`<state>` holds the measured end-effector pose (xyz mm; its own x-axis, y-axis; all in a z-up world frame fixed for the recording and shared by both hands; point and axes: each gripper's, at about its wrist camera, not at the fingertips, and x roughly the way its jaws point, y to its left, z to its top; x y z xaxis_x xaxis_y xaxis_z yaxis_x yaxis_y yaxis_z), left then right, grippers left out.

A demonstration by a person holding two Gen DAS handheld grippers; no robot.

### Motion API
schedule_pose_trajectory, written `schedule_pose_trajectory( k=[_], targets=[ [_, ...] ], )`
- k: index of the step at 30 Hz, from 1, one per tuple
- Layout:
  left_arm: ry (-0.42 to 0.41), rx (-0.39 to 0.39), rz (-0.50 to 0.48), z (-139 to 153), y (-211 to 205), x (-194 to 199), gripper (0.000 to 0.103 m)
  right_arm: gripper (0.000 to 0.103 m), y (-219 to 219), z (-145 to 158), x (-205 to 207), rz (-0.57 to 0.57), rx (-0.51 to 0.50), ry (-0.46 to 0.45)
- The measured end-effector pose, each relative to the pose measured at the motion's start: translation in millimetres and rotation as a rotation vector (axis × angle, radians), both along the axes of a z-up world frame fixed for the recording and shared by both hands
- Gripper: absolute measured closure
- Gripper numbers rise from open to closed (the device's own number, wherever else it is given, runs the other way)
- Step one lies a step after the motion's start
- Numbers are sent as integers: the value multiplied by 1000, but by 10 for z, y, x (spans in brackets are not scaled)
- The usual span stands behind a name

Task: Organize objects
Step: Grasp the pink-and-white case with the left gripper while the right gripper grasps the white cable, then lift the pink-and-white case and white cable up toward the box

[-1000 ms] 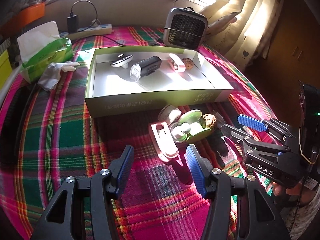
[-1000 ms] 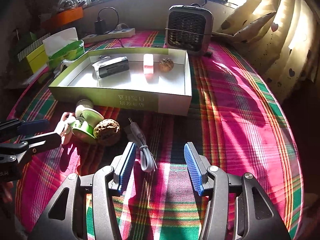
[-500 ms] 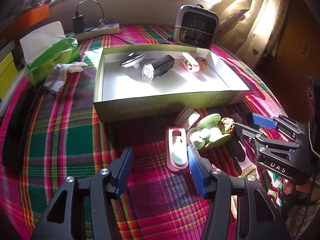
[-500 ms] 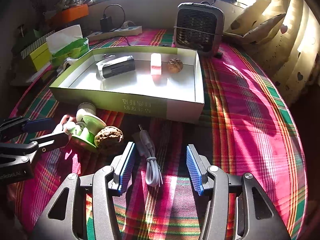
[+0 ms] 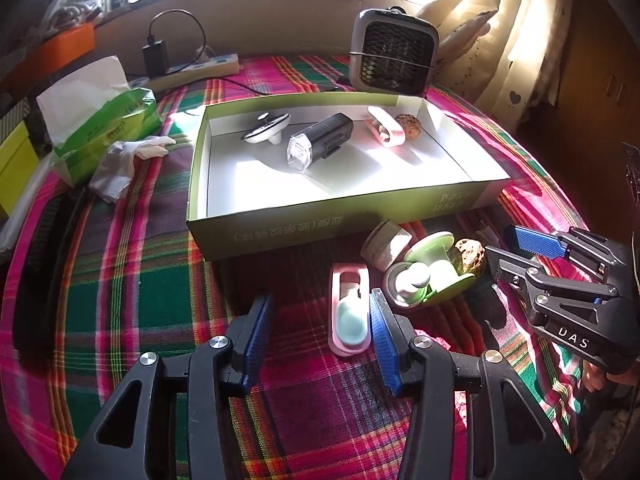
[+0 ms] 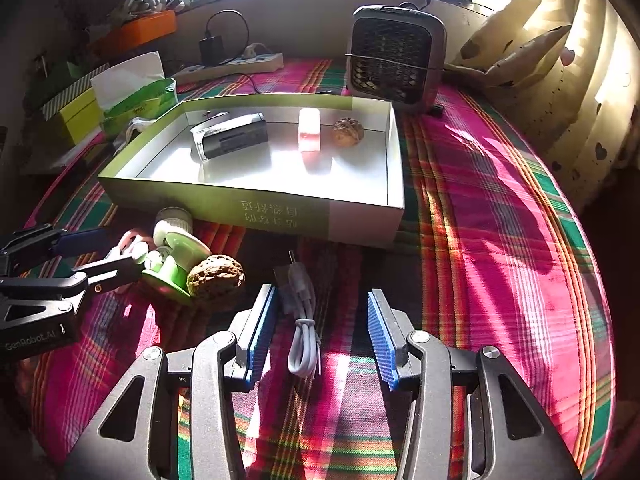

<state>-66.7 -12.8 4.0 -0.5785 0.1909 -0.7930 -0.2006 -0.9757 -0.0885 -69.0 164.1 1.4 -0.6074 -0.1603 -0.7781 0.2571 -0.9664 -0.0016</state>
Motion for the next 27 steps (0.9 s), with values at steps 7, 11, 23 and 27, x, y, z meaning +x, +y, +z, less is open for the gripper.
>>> schedule_pose_trajectory(
  k=[7, 11, 23, 27],
  targets=[
    [1, 6, 18, 3, -50, -7, 73, 73, -16, 6, 9, 4, -2, 4],
    [0, 8, 30, 4, -78, -15, 80, 83, -9, 10, 13, -4, -8, 4],
    [-2, 25, 44, -1, -136, -26, 88, 84, -2, 10, 16, -6, -14, 3],
    [-3, 29, 46, 1, -145, -25, 88, 84, 3, 7, 16, -8, -17, 3]
  ],
)
